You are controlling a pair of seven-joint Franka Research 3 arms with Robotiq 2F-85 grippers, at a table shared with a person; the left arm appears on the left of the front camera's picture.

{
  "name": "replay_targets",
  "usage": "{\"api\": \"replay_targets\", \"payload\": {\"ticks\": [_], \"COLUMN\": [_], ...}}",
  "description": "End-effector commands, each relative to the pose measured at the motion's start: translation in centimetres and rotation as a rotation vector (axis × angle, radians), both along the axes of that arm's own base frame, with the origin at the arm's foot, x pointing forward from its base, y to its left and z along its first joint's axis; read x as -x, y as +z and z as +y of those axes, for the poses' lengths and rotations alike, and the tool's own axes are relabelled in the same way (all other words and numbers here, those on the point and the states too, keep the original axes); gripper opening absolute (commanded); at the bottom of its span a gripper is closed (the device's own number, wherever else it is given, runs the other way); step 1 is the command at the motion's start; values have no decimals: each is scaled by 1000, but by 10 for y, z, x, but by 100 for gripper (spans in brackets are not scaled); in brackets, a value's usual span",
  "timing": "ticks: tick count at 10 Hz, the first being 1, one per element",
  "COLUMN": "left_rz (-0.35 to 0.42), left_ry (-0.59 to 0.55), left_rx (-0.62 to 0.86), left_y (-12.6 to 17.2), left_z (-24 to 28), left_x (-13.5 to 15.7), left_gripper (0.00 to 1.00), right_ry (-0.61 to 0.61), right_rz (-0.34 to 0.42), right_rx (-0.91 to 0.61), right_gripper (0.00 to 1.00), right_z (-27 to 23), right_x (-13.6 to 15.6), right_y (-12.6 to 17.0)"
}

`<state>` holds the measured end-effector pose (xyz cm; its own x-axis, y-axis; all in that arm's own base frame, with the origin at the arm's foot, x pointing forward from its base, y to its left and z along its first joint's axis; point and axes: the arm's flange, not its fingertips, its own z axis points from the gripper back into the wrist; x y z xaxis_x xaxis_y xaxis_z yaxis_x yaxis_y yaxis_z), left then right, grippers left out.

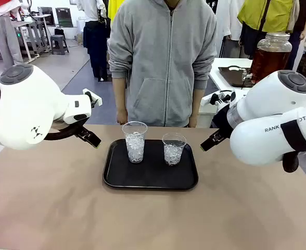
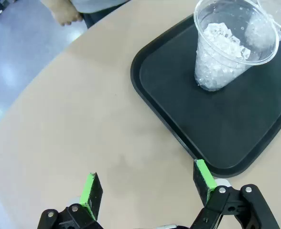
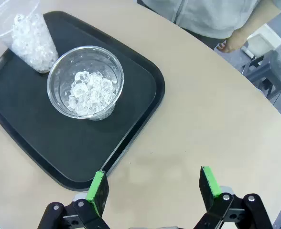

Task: Pour the drink into the iced cup.
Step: Pick up the iced cup indicated by the human and present it to them.

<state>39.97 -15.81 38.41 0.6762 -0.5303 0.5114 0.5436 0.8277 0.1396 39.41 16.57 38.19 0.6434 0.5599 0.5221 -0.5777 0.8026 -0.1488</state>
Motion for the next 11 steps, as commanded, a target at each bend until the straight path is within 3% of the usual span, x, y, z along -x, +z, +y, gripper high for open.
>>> {"api": "replay_targets", "payload": {"ticks": [1, 9, 11], "left_rz": [-8, 0, -32], "left_ry": [3, 0, -1], "left_rx": [4, 0, 11], "left_y": [1, 0, 23], "left_z": [2, 0, -1], "left_x": [-1, 0, 1], "left_gripper": [100, 100, 100], "right_ry": [1, 0, -13], "right_rz": [-4, 0, 45], "right_rx": [-4, 0, -53], "right_gripper": [100, 100, 100], "right_z": [0, 0, -7], "right_x": [0, 0, -3], "right_y": [2, 0, 21]}}
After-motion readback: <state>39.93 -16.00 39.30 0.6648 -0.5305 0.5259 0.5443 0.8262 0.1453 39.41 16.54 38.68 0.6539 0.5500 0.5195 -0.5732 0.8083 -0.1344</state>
